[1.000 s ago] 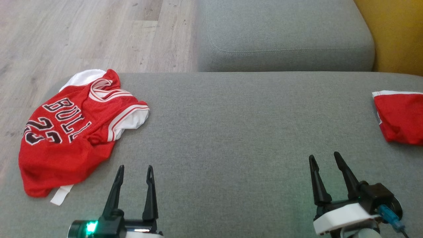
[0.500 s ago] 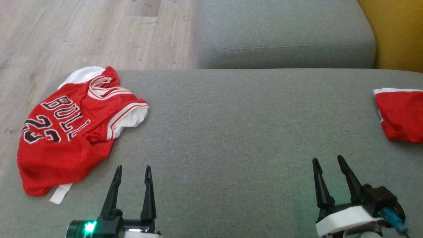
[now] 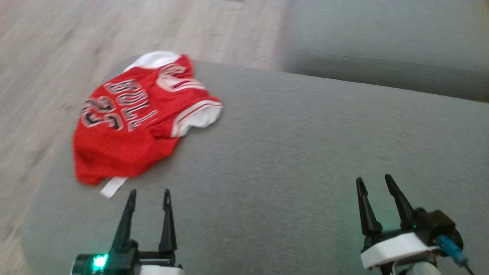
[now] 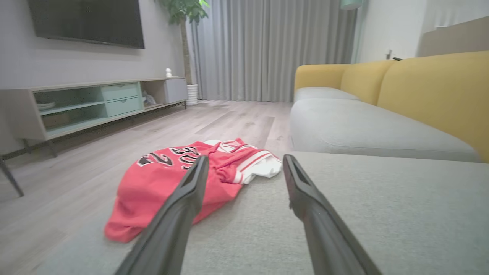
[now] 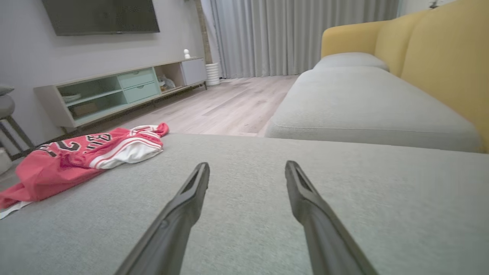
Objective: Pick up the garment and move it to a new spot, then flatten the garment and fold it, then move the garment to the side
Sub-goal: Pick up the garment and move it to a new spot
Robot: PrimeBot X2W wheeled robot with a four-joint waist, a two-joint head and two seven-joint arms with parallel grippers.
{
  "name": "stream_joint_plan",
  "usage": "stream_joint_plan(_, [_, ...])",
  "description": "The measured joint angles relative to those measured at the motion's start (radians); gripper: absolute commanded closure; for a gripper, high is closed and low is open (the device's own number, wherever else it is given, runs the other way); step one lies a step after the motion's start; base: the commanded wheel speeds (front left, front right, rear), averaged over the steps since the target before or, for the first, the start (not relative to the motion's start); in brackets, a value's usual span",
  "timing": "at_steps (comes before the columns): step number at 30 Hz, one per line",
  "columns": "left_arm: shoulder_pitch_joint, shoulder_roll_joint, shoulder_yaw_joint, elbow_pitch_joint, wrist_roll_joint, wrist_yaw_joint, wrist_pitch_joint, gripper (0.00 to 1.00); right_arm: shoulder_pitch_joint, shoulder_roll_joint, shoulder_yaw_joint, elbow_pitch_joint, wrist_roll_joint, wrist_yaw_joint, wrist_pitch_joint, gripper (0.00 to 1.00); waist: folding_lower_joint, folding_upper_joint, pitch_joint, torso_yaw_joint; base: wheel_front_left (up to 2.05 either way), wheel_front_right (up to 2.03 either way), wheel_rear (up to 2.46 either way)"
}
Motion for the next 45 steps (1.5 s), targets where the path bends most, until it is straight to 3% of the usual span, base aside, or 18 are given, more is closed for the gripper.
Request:
stream_joint_plan(7, [-0.001,0.0,0.041,-0.017,-0.013,0.017,0.0,0.0,-0.021,0.0,0.008,0.001,-0.012,0.0,0.0,0.0,0.0,0.0,0.026,0.112,0.0,0.0,0.0])
stream_joint_plan(14, [-0.085,0.0,0.087,-0.044,0.011,-0.002,0.0,0.0,-0.023,-0.002,0.004,0.0,-0.061,0.0,0.0,0.0,-0.0001,0.0,0.089,0.146,0.0,0.0,0.0])
stream_joint_plan(17, [-0.16,0.0,0.093,-0.054,0.012,-0.019,0.0,0.0,-0.036,-0.022,0.012,-0.002,-0.075,0.0,0.0,0.0,0.0,0.0,0.125,0.146,0.0,0.0,0.0])
stream_joint_plan(23, [-0.444,-0.004,0.105,-0.012,0.024,-0.063,0.0,0.0,-0.141,-0.139,0.038,-0.023,-0.091,0.0,0.0,0.0,0.0003,0.0,0.257,0.136,0.0,0.0,0.0])
stream_joint_plan(27, [-0.591,-0.013,0.09,0.125,0.018,-0.1,0.0,0.0,-0.195,-0.207,0.054,-0.046,-0.1,0.0,0.0,0.0,0.0004,0.0,0.352,0.119,0.0,0.0,0.0])
stream_joint_plan(35, [-0.824,-0.028,0.053,0.442,-0.067,-0.116,0.0,0.0,-0.259,-0.302,0.07,-0.174,-0.1,0.0,-0.007,0.0,0.0002,0.0,0.513,0.069,0.0,0.0,0.0])
stream_joint_plan(40, [-0.913,-0.034,0.026,0.747,-0.131,-0.111,0.041,0.0,-0.289,-0.315,0.081,-0.231,-0.103,0.0,-0.014,0.0,0.0001,0.0,0.569,0.021,0.0,0.0,0.0])
stream_joint_plan(45, [-1.004,-0.017,0.05,0.895,-0.15,-0.109,0.019,0.02,-0.32,-0.309,0.1,-0.242,-0.116,0.0,-0.015,0.0,-0.0001,0.0,0.588,-0.031,0.0,0.0,0.0])
